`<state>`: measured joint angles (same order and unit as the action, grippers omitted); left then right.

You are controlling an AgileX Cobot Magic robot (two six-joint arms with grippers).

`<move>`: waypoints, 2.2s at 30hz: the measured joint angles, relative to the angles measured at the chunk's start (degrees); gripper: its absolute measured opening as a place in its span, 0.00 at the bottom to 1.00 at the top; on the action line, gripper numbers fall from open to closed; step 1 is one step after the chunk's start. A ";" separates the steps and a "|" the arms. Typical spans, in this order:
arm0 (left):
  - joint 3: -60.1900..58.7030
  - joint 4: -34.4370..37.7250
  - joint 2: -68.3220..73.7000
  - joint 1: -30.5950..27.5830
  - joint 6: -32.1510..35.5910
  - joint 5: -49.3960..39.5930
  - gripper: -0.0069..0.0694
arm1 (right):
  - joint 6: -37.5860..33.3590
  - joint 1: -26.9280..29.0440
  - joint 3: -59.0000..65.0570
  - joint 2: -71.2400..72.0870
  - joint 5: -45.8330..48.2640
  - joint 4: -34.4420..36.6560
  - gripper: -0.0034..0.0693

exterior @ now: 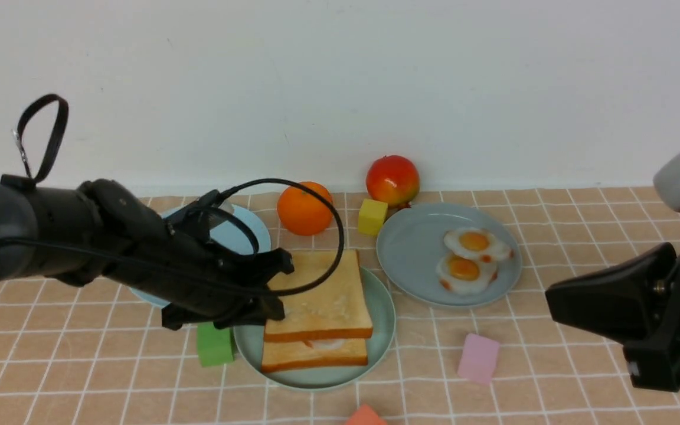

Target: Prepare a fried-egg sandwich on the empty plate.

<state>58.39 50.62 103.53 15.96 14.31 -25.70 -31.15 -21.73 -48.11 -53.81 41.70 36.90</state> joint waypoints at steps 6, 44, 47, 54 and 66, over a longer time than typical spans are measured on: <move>0.00 -0.11 0.90 0.00 0.14 0.02 0.18 | 0.00 0.00 0.00 0.00 0.00 0.00 0.07; -21.54 -5.36 -60.74 0.00 0.78 -28.03 0.07 | 0.00 0.00 31.65 50.98 -17.15 4.72 0.10; -25.73 -5.30 -72.00 0.00 0.49 -27.09 0.07 | 0.00 0.00 31.76 51.58 -17.15 4.78 0.11; -28.12 -8.72 -93.94 0.00 -1.60 -21.58 0.07 | 0.00 0.00 31.76 51.64 -17.15 4.93 0.12; -28.16 -14.54 -98.21 0.00 -6.72 -20.18 0.07 | 0.00 0.00 31.76 51.69 -17.15 4.93 0.13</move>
<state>30.23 36.08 5.32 15.96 7.59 -45.87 -31.15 -21.73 -16.34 -2.12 24.55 41.83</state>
